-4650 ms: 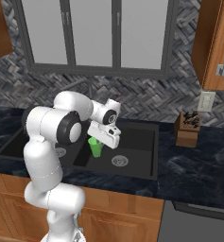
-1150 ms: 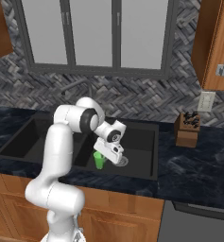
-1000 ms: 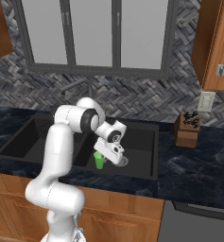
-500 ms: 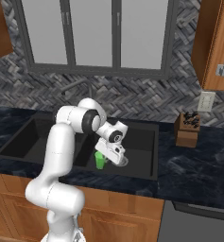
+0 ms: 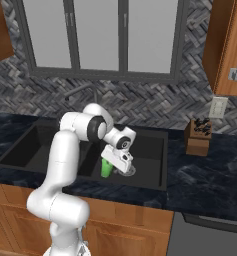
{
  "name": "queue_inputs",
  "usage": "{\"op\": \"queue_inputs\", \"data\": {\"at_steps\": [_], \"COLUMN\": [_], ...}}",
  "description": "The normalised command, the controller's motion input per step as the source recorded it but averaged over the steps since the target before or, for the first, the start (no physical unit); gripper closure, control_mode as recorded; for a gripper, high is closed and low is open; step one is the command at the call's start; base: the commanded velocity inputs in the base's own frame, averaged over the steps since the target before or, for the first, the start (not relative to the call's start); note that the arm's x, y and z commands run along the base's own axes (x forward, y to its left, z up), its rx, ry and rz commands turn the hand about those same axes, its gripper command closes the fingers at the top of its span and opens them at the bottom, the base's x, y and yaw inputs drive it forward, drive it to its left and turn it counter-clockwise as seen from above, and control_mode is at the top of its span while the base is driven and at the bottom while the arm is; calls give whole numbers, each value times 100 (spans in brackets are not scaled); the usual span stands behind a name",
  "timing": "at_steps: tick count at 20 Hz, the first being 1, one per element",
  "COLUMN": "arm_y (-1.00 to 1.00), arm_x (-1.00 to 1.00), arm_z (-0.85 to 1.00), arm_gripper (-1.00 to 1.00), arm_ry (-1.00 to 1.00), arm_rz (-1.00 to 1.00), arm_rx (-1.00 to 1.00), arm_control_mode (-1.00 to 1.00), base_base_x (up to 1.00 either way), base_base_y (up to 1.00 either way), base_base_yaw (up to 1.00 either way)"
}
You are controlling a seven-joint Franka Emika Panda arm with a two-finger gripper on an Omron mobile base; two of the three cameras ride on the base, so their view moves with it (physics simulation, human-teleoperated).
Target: Move any existing items from the left basin to the right basin for drying. Then move the measuring cup from the counter to the left basin of the sink for washing.
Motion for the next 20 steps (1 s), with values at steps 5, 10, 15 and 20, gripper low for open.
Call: {"op": "queue_inputs", "data": {"at_steps": [5, 10, 15, 20], "arm_y": [0, 0, 0, 0], "arm_x": [-29, -36, -30, -13], "arm_z": [22, 24, 42, 53], "arm_gripper": [-100, -100, -100, -100], "arm_ry": [-2, -1, -4, -1], "arm_rz": [0, 0, 0, 0], "arm_rx": [0, 0, 0, 0], "arm_control_mode": [-100, -100, -100, -100], "base_base_x": [0, 0, 0, 0], "base_base_y": [0, 0, 0, 0], "base_base_yaw": [0, 0, 0, 0]}}
